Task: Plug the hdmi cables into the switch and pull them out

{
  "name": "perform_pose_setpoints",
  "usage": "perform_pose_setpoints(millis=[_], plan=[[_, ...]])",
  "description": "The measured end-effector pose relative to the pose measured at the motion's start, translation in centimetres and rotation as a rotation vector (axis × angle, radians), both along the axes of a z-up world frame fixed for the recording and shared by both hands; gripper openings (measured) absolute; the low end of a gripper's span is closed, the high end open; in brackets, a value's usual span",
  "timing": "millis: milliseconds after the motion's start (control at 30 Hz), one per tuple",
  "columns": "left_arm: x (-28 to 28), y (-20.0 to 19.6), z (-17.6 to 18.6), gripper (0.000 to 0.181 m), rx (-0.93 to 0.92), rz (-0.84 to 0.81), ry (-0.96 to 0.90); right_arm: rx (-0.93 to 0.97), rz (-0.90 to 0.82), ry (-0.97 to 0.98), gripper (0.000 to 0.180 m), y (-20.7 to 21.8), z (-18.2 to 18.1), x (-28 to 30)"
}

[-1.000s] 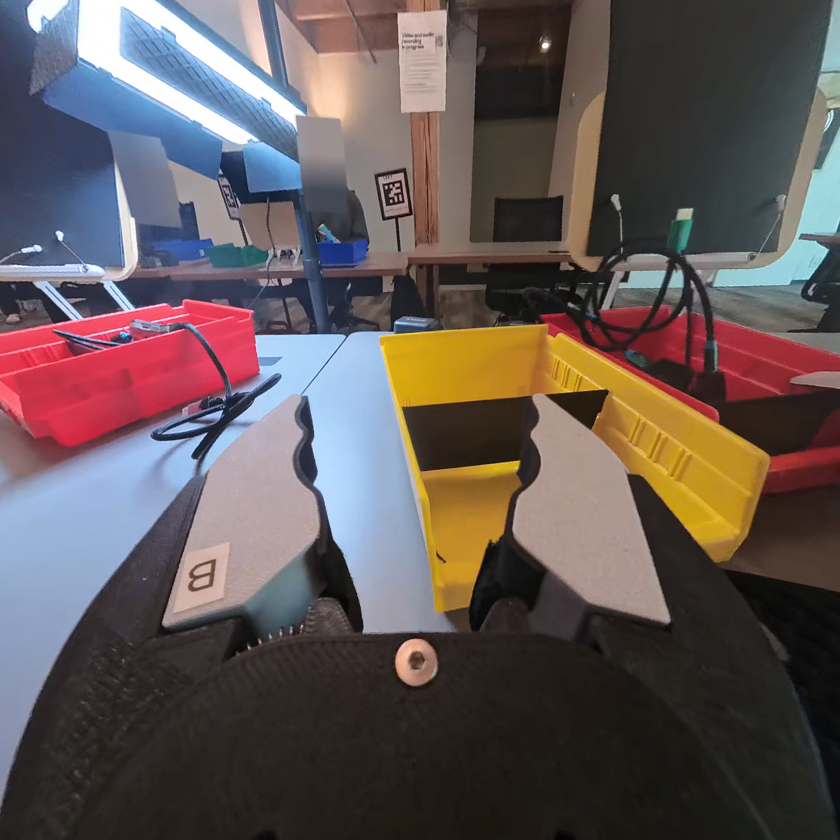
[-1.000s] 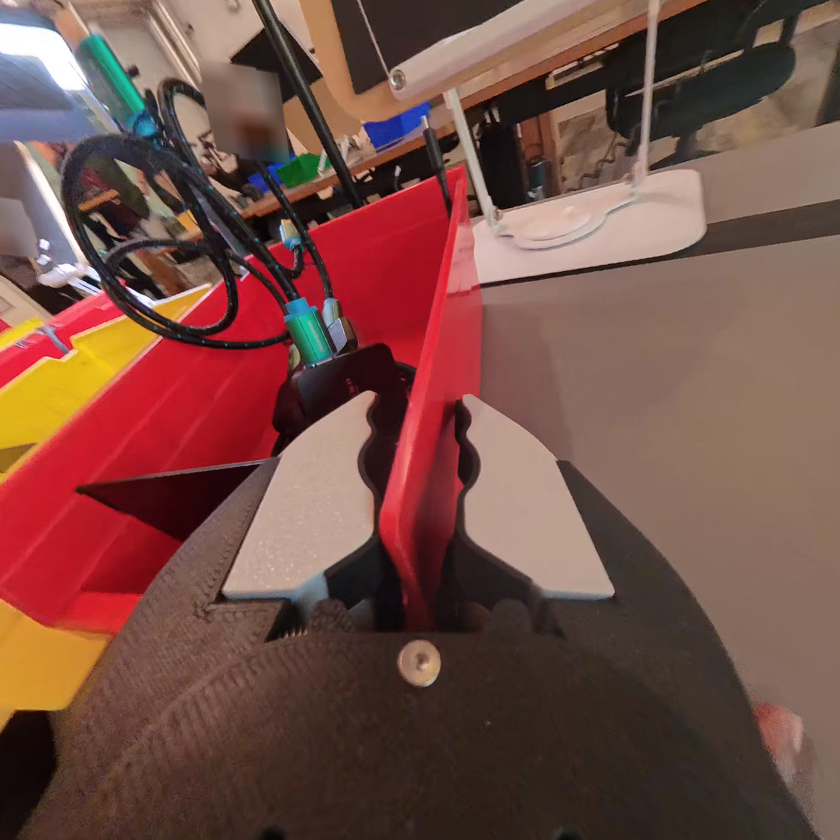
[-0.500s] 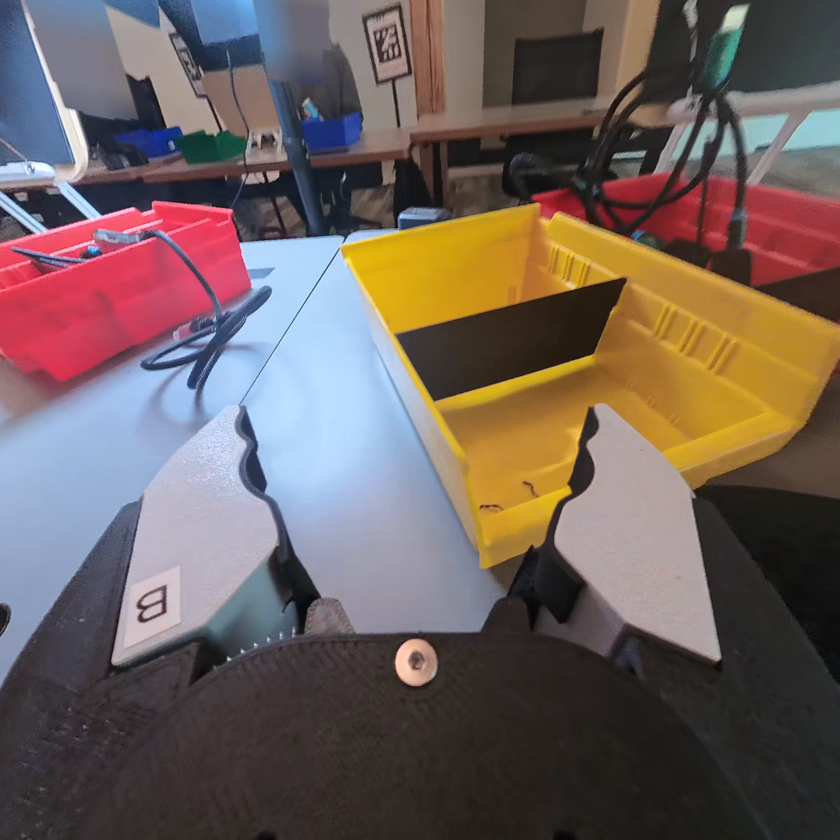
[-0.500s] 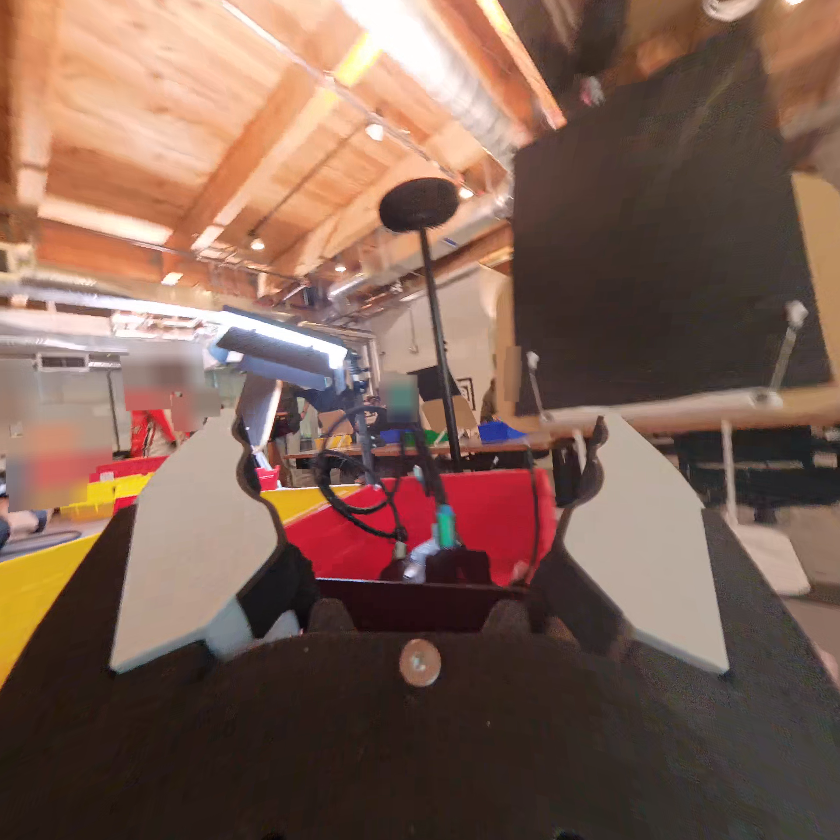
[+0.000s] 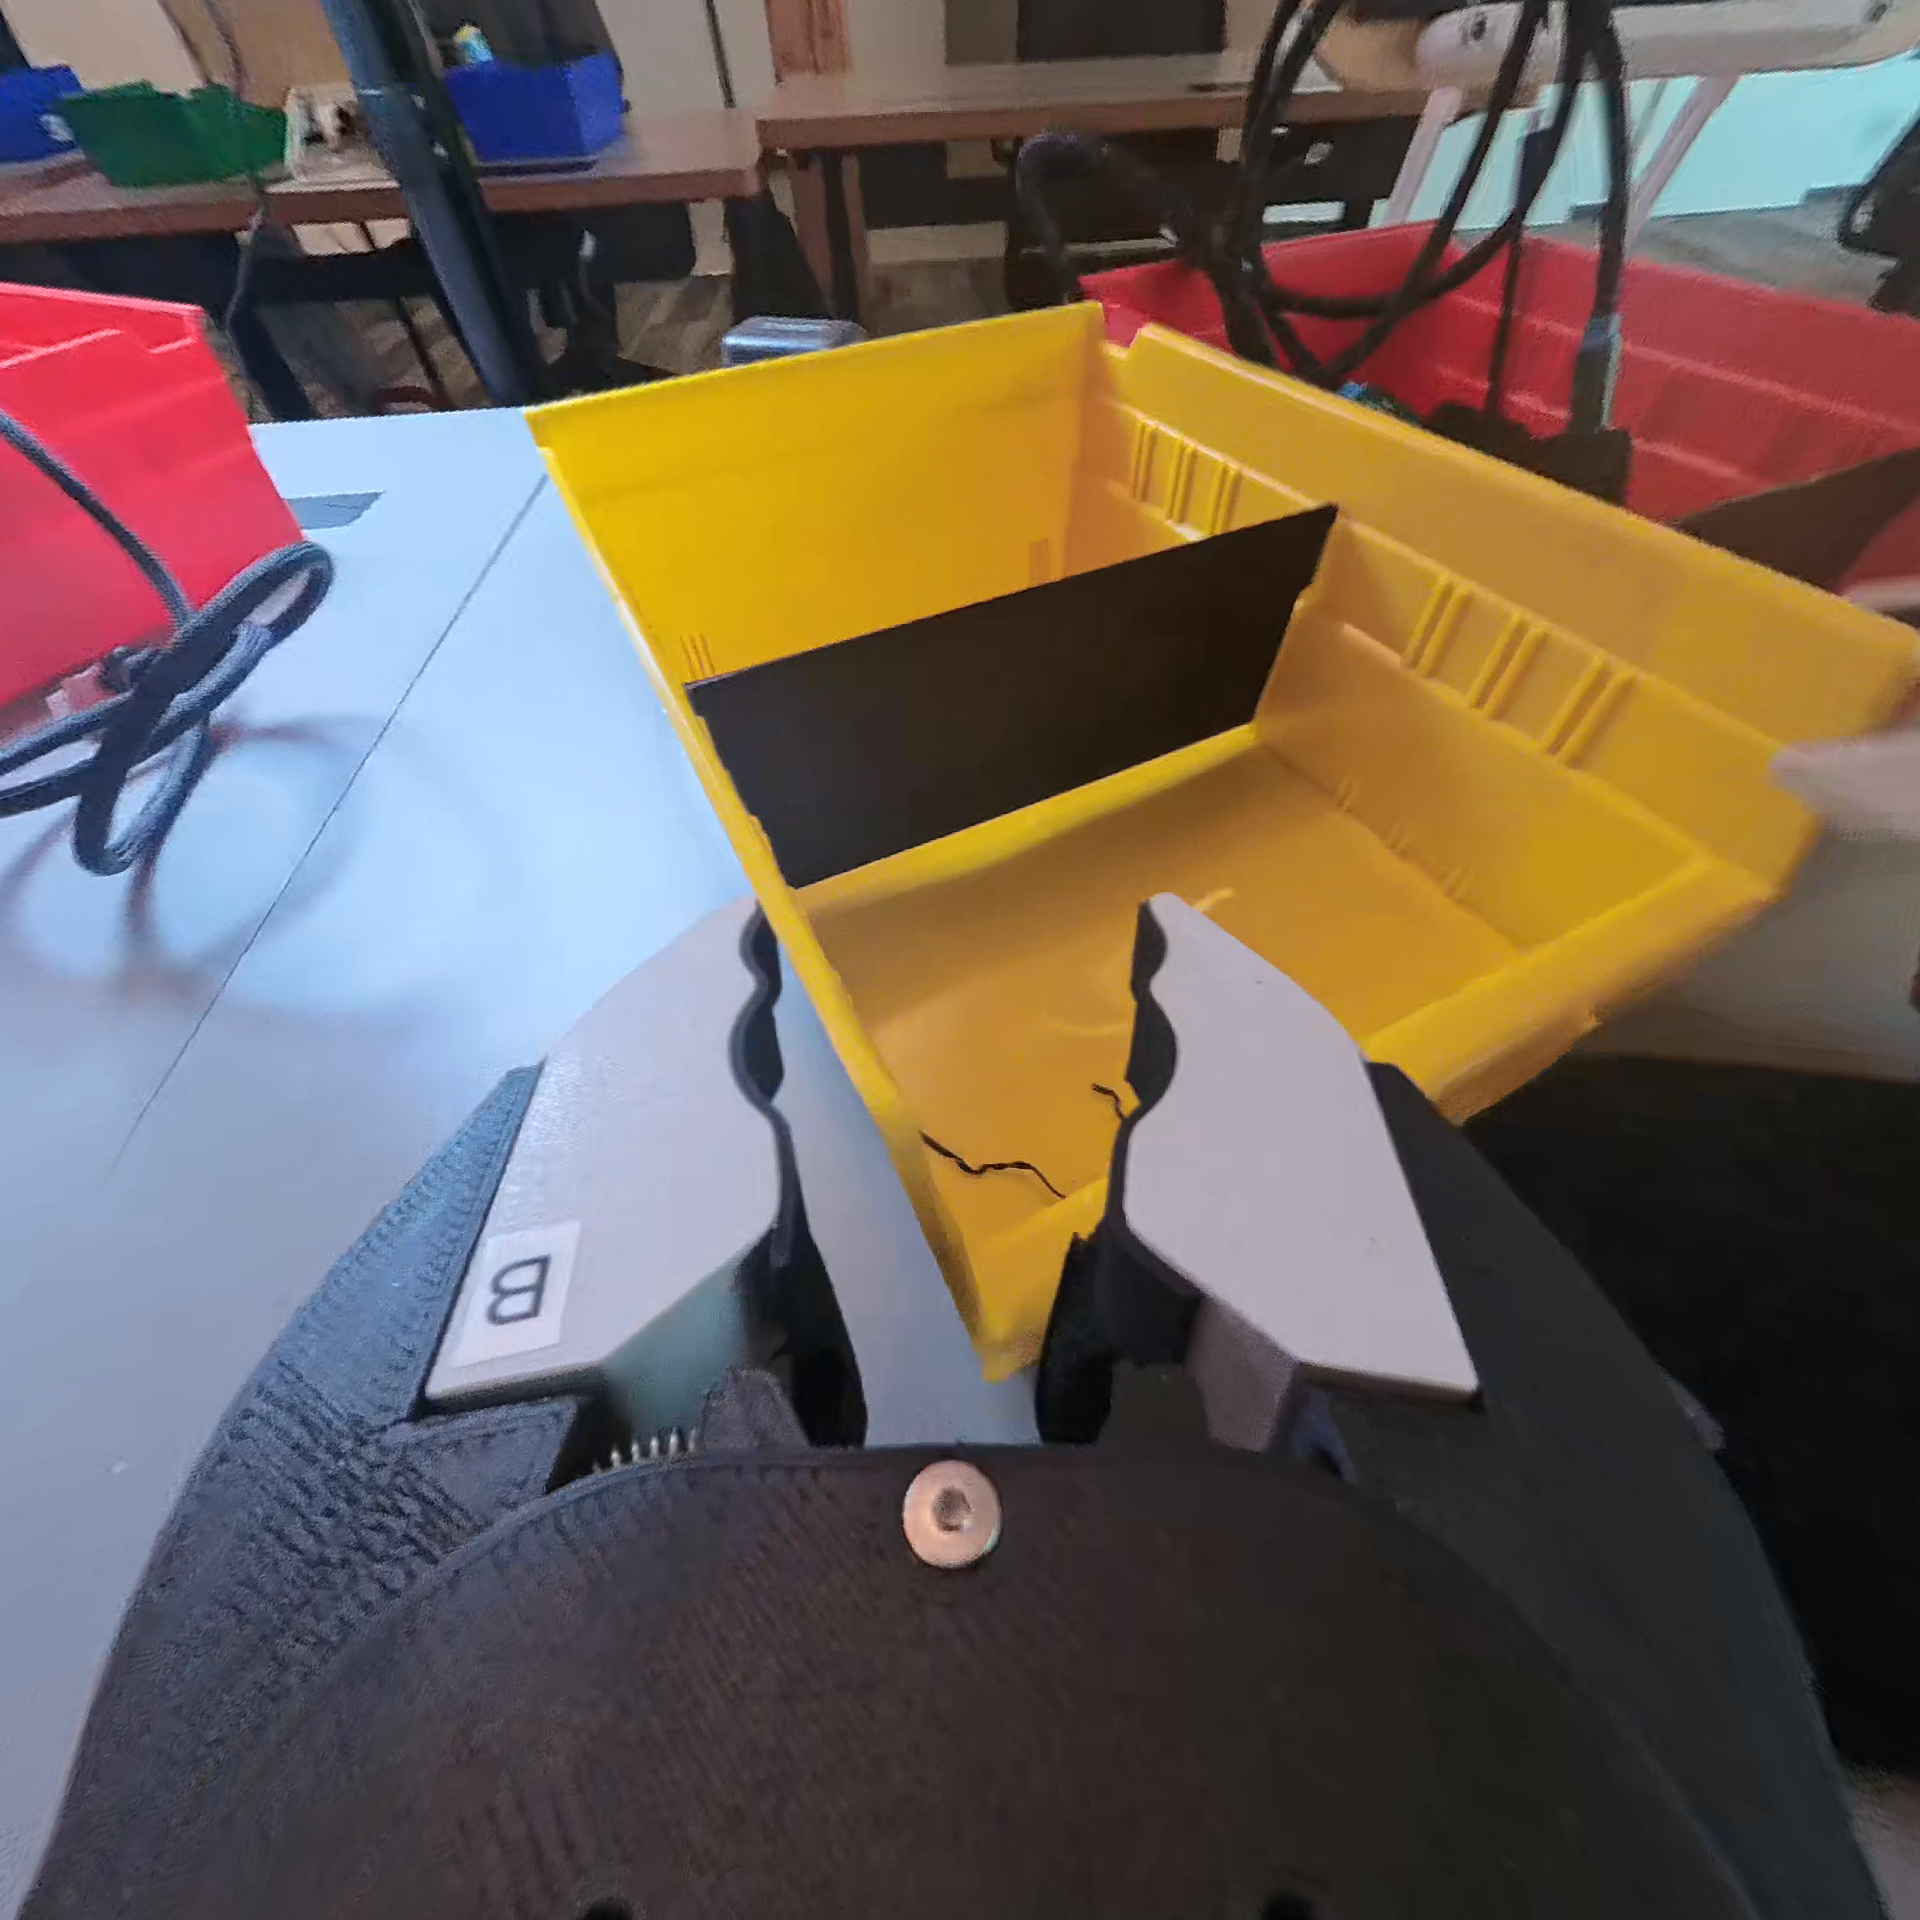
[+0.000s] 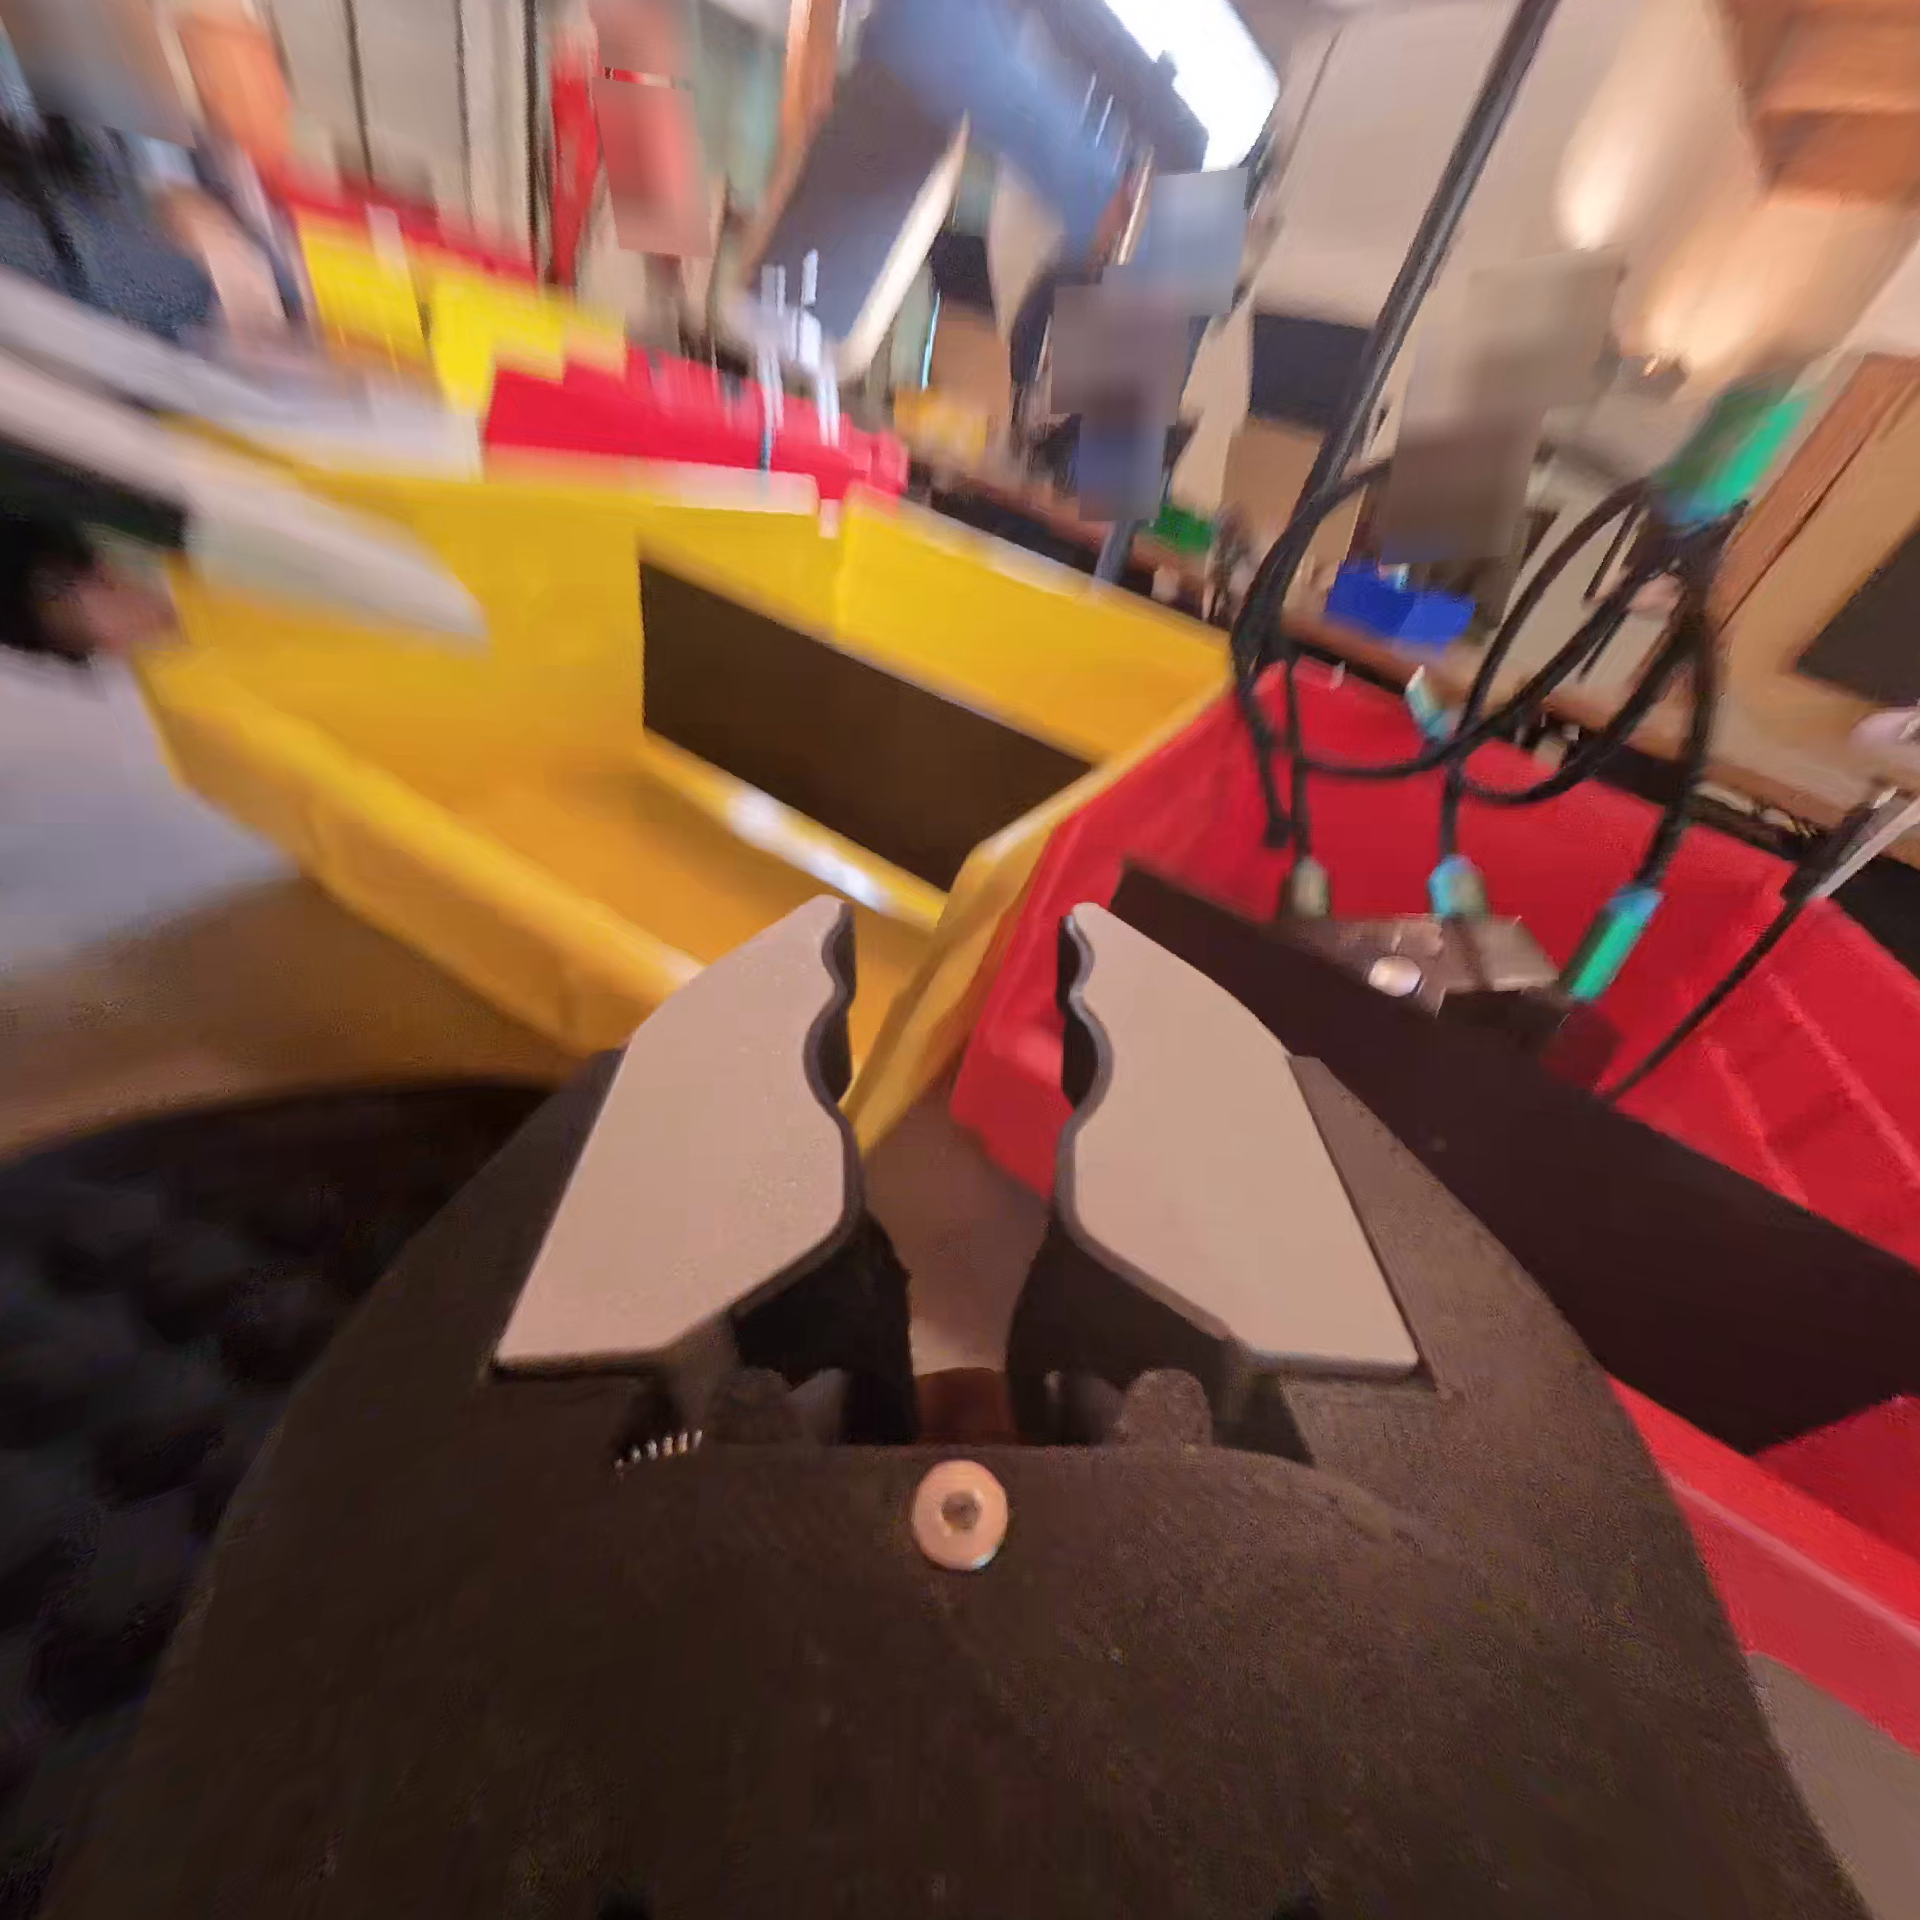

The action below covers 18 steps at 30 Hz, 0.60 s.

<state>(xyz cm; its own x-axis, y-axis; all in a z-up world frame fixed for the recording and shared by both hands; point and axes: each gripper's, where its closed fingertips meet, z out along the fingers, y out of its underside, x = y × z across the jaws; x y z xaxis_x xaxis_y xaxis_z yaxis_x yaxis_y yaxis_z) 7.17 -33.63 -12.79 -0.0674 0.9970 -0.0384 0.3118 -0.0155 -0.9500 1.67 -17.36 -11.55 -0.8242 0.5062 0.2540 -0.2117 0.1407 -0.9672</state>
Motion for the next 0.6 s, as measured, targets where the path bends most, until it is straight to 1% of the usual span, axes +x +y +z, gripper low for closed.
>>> perform_pose_setpoints(millis=[67, 100, 167, 300, 400, 500, 600], plan=[[0.0, -0.8, -0.3, 0.049, -0.044, 0.054, -0.02, 0.188, -0.022, 0.022, 0.033, -1.0, -2.4, -0.2], [0.1, -1.1, -0.3, 0.043, -0.067, 0.071, -0.026, 0.227, -0.039, 0.041, 0.03, -1.3, -2.8, -0.3], [0.4, -2.1, -0.4, 0.022, -0.097, 0.119, -0.031, 0.248, -0.109, 0.102, 0.015, -1.2, -2.6, -1.0], [1.0, -2.5, 0.7, 0.01, -0.038, 0.192, -0.006, 0.217, -0.071, 0.182, 0.015, -1.3, -1.3, -0.1], [2.1, -2.4, 3.1, 0.007, -0.13, 0.252, 0.03, 0.159, -0.086, 0.302, 0.016, -1.0, 0.9, 1.0], [3.7, -1.6, 6.8, 0.006, -0.208, 0.289, 0.13, 0.083, -0.08, 0.37, 0.016, -0.5, 3.3, 2.1], [5.3, 0.6, 11.4, 0.006, -0.274, 0.289, 0.314, -0.001, -0.082, 0.409, 0.015, 1.0, 6.2, 3.0]])
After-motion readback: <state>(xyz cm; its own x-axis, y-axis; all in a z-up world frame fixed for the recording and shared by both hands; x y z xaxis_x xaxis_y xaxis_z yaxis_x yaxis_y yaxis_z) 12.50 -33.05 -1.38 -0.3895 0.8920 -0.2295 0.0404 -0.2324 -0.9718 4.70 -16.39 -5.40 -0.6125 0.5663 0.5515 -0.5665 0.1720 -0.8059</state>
